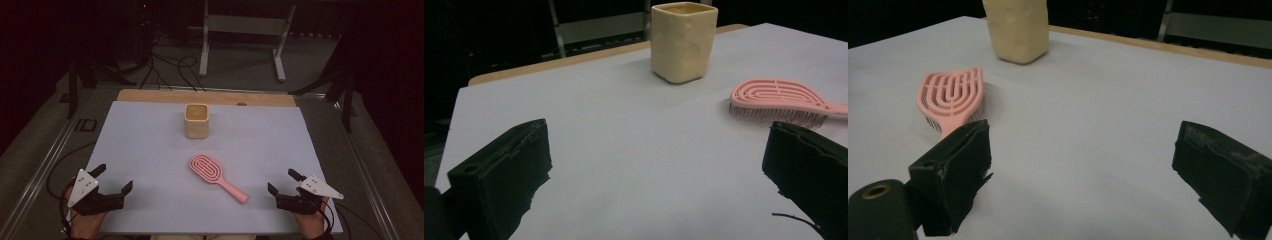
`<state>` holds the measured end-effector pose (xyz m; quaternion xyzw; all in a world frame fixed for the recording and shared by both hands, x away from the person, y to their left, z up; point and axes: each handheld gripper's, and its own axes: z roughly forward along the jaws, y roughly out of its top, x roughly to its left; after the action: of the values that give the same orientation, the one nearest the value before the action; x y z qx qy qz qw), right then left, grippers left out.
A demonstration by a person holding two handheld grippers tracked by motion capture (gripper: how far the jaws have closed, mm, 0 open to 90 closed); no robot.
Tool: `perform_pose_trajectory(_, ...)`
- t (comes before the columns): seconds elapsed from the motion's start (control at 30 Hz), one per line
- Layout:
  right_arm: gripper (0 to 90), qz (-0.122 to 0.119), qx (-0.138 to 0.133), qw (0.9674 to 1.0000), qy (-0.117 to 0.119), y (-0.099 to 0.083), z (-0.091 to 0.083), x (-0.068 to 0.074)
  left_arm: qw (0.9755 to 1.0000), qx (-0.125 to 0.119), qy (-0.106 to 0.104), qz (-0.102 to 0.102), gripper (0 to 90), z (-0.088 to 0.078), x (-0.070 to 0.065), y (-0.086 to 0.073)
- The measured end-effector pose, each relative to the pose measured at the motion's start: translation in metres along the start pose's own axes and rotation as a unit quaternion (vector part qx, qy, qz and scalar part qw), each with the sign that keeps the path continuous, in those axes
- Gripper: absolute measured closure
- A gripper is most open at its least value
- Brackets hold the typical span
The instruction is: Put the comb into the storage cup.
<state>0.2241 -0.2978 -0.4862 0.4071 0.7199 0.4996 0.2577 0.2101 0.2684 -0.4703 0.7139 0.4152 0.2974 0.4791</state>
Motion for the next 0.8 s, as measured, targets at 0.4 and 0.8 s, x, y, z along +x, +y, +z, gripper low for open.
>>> perform_pose_trajectory(0.4, 8.7, 0.007, 0.005, 1.0000, -0.002, -0.0006, 0.0034, -0.0027, 1.0000, -0.001, 0.009, 0.002, 0.1, 0.0018, -0.0018, -0.0026)
perform_pose_trajectory(0.8, 7.9, 0.009, 0.006, 0.9999, -0.001, 0.0032, 0.0065, -0.0021, 0.9999, -0.004, 0.012, 0.002, 0.1, 0.0023, -0.0016, -0.0035)
